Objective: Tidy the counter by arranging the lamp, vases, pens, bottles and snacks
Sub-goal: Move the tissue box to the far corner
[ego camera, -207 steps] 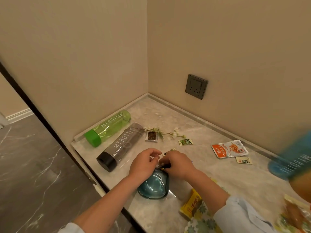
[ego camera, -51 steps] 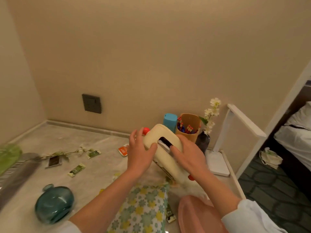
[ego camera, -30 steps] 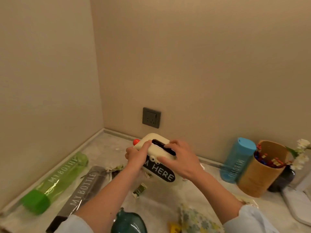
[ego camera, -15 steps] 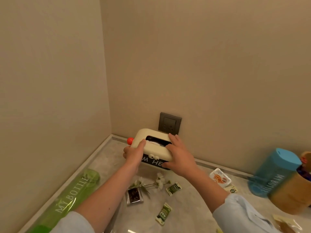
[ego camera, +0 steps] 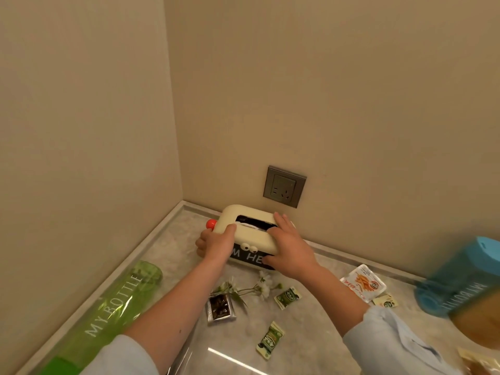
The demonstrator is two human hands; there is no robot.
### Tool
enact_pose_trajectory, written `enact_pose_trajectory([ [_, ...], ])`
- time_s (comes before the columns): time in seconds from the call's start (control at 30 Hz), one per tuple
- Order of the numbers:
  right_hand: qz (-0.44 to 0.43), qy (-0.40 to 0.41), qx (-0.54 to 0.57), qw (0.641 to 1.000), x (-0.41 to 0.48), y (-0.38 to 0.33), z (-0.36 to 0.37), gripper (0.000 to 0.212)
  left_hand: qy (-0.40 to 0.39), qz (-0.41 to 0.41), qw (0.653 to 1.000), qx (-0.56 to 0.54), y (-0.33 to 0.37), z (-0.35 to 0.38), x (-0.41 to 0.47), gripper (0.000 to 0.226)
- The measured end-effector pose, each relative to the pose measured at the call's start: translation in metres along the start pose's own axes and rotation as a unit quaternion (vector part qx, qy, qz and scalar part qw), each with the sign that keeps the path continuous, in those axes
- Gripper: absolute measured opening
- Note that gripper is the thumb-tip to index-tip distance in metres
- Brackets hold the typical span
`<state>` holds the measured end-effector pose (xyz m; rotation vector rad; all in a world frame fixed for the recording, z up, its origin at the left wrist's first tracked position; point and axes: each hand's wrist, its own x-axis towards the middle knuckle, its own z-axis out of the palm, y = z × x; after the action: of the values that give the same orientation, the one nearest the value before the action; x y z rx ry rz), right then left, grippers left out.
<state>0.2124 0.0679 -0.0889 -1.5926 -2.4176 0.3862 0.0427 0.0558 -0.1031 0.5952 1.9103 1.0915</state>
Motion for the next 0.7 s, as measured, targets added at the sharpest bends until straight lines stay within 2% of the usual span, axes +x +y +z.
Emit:
enact_pose_trajectory([
  [0.2,0.004,-0.016,-0.009,1.000,-0.004,-0.002,-0.007,0.057,0.015,0.003,1.000,0.013,-0.003,0.001,-0.004,0.071],
  [0.33,-0.013,0.005,-0.019,1.000,-0.010,0.000,-0.005,0.065,0.024,0.035,0.999,0.028,-0.001,0.003,-0.010,0.070],
  [0.47,0.019,0.033,0.027,0.999,-0.032,0.007,-0.010,0.080,0.073,0.124,0.988,0.047,0.006,0.010,-0.030,0.064],
  [0.57,0.060,0.063,0.052,0.995,-0.058,0.024,-0.023,0.074,0.089,0.216,0.972,0.005,0.011,0.019,-0.055,0.056],
  [0.63,0.098,0.082,0.058,0.990,-0.077,0.041,-0.031,0.069,0.060,0.282,0.957,-0.018,0.014,0.031,-0.073,0.047],
  [0.7,0.146,0.097,0.067,0.982,-0.096,0.058,-0.036,0.066,-0.023,0.317,0.947,-0.044,0.014,0.045,-0.092,0.038],
])
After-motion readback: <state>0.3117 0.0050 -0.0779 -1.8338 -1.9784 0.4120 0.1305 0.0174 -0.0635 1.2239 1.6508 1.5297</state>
